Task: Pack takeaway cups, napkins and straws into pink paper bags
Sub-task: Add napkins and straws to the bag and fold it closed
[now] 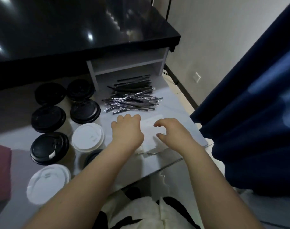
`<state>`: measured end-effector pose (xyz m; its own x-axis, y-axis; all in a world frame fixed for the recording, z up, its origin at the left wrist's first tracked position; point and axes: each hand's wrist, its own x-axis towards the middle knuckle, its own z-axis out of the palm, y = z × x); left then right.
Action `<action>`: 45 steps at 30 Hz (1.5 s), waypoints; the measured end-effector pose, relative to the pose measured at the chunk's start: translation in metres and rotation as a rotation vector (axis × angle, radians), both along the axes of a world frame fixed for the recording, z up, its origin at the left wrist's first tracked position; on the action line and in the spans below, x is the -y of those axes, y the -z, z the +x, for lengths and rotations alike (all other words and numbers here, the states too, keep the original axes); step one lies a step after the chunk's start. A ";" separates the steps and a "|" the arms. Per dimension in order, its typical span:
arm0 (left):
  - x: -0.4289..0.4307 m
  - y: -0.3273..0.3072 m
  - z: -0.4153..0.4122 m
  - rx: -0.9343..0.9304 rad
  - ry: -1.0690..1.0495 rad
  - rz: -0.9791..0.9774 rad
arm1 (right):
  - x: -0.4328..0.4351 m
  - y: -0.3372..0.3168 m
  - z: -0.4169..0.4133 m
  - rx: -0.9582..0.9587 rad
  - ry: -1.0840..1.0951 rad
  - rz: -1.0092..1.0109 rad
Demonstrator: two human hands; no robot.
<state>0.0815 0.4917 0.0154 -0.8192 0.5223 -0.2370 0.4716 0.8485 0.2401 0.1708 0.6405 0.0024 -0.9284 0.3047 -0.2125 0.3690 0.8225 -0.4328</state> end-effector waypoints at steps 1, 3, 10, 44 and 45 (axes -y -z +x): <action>0.001 -0.001 -0.004 0.016 -0.013 -0.005 | -0.003 0.004 -0.006 0.027 -0.022 -0.002; 0.002 -0.001 -0.009 0.040 -0.041 -0.010 | -0.011 0.013 -0.020 0.068 -0.061 0.010; -0.006 0.008 -0.010 0.059 -0.238 -0.009 | -0.023 0.040 -0.073 0.243 -0.328 0.189; -0.048 0.023 0.081 -0.096 -0.817 0.123 | -0.060 0.058 -0.057 -0.062 -0.356 -0.650; -0.049 0.023 0.082 -0.101 -0.815 0.122 | -0.062 0.056 -0.056 -0.044 -0.336 -0.690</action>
<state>0.1633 0.5403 -0.0076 -0.9663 -0.2268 -0.1219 -0.2555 0.9042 0.3422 0.1148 0.7025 -0.0537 -0.9596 -0.1841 -0.2128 0.1174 0.4254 -0.8974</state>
